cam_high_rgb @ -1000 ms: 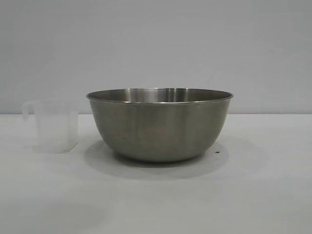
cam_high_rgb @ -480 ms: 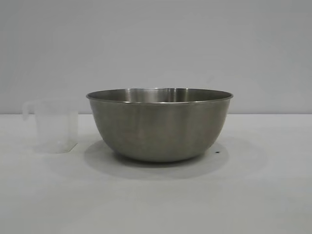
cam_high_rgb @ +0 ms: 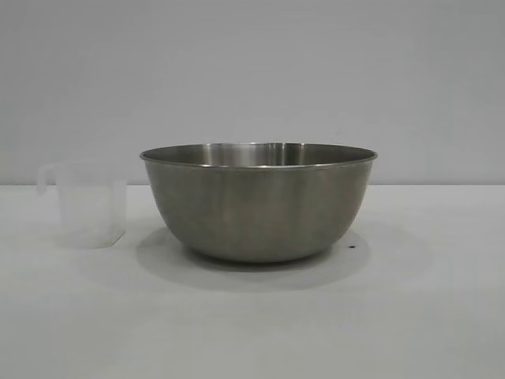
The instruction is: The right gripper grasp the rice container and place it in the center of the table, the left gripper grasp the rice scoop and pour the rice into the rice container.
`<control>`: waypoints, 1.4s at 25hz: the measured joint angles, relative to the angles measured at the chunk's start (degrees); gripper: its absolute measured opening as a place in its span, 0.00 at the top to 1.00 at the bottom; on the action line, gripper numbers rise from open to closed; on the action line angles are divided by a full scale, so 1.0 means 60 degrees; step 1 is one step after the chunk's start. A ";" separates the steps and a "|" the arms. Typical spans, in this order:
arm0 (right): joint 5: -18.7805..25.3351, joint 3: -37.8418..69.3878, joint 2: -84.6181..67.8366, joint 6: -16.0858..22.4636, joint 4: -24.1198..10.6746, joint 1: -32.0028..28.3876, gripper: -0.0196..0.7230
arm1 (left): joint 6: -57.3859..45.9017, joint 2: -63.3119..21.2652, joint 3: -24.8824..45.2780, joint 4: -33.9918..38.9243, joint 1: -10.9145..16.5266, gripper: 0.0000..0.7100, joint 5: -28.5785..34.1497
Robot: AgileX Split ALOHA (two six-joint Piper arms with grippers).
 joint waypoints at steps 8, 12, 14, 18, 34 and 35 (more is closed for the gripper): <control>0.0000 0.0000 0.0000 0.0000 0.0000 0.0000 0.54 | -0.0040 -0.1207 0.0016 -0.0015 0.0000 0.69 0.0000; 0.0000 0.0000 0.0000 0.0000 0.0000 0.0000 0.54 | -0.0080 -0.2279 0.0074 0.0002 0.0000 0.69 0.0038; 0.0000 0.0000 0.0000 0.0000 0.0000 0.0000 0.54 | -0.0087 -0.2785 0.0074 0.0002 0.0000 0.69 0.0038; 0.0000 0.0000 0.0000 0.0000 0.0000 0.0000 0.54 | -0.0087 -0.3674 0.0074 0.0002 0.0000 0.69 0.0056; 0.0000 0.0000 0.0000 0.0000 0.0000 0.0000 0.54 | -0.0469 -0.5499 0.0074 0.0232 0.0000 0.69 0.0228; 0.0000 0.0000 0.0000 0.0000 0.0000 0.0000 0.54 | -0.0469 -0.5499 0.0074 0.0232 0.0000 0.69 0.0228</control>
